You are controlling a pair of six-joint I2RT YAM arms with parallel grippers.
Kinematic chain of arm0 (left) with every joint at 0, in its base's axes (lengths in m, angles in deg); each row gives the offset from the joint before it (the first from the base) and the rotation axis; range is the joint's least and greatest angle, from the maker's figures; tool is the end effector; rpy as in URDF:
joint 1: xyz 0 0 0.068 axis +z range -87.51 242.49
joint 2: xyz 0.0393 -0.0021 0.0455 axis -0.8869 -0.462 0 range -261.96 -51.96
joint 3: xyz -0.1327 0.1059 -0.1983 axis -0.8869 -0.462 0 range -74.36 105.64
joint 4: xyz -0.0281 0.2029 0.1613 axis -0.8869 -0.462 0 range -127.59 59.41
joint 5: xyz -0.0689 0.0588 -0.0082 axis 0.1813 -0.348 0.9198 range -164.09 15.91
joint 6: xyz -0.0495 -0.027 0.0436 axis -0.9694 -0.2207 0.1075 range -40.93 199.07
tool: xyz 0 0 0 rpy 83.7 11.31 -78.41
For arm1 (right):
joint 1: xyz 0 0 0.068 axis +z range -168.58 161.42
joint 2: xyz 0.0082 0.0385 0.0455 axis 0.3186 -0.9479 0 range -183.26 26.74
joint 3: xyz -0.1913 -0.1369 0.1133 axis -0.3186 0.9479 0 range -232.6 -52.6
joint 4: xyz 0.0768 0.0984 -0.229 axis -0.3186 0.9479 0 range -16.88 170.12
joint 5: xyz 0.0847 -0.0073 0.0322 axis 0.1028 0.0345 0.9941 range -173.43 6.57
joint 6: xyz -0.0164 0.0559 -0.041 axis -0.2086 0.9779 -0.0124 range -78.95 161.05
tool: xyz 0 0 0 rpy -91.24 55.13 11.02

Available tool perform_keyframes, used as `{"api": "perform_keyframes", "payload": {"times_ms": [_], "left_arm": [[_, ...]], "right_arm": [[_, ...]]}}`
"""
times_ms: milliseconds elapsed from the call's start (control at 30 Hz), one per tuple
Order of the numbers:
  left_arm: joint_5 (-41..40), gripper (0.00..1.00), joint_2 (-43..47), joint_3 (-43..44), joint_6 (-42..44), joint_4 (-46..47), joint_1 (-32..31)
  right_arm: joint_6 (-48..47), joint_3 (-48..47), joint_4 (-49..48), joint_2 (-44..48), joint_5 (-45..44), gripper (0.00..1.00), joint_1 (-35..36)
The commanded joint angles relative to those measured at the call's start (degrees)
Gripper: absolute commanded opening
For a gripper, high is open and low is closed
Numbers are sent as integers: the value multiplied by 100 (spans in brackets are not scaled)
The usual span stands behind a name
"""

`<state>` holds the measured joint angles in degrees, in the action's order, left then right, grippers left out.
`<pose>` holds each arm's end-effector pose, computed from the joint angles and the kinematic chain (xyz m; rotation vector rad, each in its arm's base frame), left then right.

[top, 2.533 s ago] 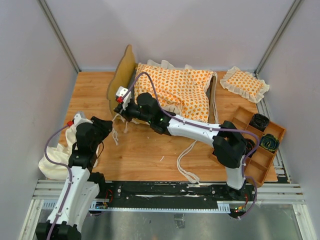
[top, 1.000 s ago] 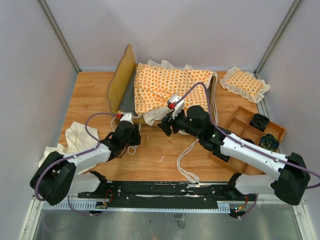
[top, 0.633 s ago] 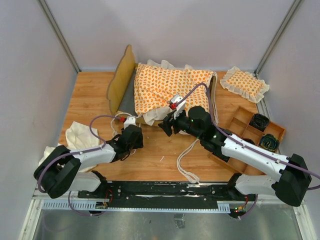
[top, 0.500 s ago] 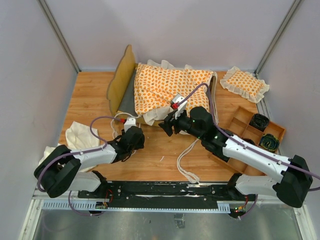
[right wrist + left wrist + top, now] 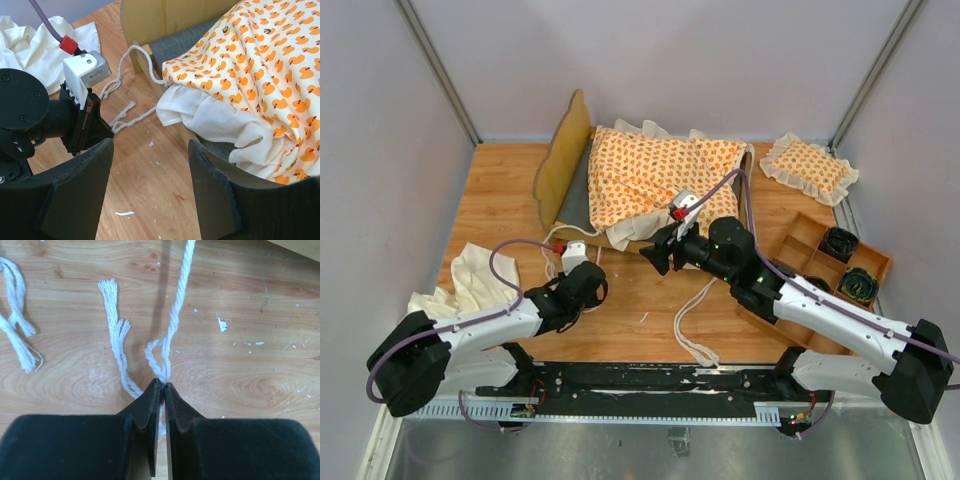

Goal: Set up the pet bed
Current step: Tie the ropes to the bed frame.

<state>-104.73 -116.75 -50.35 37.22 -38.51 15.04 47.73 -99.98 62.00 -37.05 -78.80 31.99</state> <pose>0.1701 -0.1411 0.1337 -0.1230 2.2755 -0.1583 0.1818 0.2285 0.3157 -0.7049 1.5796 0.8161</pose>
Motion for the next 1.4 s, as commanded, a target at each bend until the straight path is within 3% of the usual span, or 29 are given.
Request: {"api": "perform_keyframes", "payload": {"times_ms": [0,200,467,567,633,733,1000,1200,1367], "left_arm": [[-364,23,301,201,-205,-685,-37],[-187,53,336,64,-409,-713,-37],[-94,56,-103,-141,-464,-424,-37],[-64,46,-195,-256,-467,-267,-44],[-11,32,-157,-305,-301,-83,-63],[-105,2,14,-276,-147,25,-72],[-892,0,1264,-71,243,129,53],[88,0,1754,243,690,363,1339],[810,0,1586,782,1059,409,2204]], "right_arm": [[114,63,-150,206,99,63,-77],[131,99,-198,283,117,63,-76],[89,124,-207,290,98,62,-77],[82,133,-229,280,61,62,-80],[103,147,-276,273,64,62,-77],[132,164,-354,228,98,62,-82],[2,323,-769,43,464,60,-68],[266,280,-1060,-532,458,54,-22],[1367,184,-1200,-1243,-607,48,508]]}}
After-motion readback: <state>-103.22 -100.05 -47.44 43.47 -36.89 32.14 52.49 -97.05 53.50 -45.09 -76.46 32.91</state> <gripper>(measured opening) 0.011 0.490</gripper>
